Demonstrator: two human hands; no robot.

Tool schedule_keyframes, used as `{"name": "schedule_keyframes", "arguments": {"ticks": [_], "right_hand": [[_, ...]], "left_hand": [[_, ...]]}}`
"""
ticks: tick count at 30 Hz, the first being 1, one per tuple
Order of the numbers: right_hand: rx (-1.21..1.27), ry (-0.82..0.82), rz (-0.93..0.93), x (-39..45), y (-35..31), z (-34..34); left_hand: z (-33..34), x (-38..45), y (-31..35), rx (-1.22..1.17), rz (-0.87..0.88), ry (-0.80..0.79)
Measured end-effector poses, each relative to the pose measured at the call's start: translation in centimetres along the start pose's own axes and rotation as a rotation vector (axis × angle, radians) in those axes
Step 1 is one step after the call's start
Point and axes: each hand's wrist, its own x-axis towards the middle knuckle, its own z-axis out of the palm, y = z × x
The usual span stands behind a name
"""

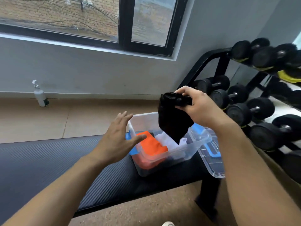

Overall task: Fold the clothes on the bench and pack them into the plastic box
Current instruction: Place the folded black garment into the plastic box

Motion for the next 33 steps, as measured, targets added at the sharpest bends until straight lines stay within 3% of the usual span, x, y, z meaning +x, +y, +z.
{"name": "schedule_keyframes", "arguments": {"ticks": [5,11,15,19,22,25,30,33], "right_hand": [[-0.11,-0.296,0.072,0.4,2.0,-0.7],[-0.086,-0.484,0.215,2.4,2.9,2.0],[0.186,-0.426,0.269,3.1,3.2,1.8],[0.446,-0.55,0.409,3.3,3.1,1.5],[0.237,-0.614,0.482,3.0,3.2,2.6],[-0.148,-0.625,0.396,2.5,3.0,4.3],[-0.296,-0.607,0.38,1.9,3.2,6.0],[-0.456,-0.503,0.341,2.1,3.5,6.6]], "left_hand": [[2.2,1.1,0.4,-0.037,-0.075,-0.027],[2.5,1.4,1.2,-0.101,-0.175,0.002],[1.2,1.7,0.9,-0.101,-0.138,0.078],[1.3,1.1,0.8,-0.085,-0.13,0.104],[1.4,0.9,0.6,-0.103,-0.131,0.118],[1.3,0.9,0.4,-0.089,-0.132,0.121],[1.4,0.7,0.7,-0.084,-0.133,0.11],[1.5,0.6,0.6,-0.072,-0.141,0.122]]}}
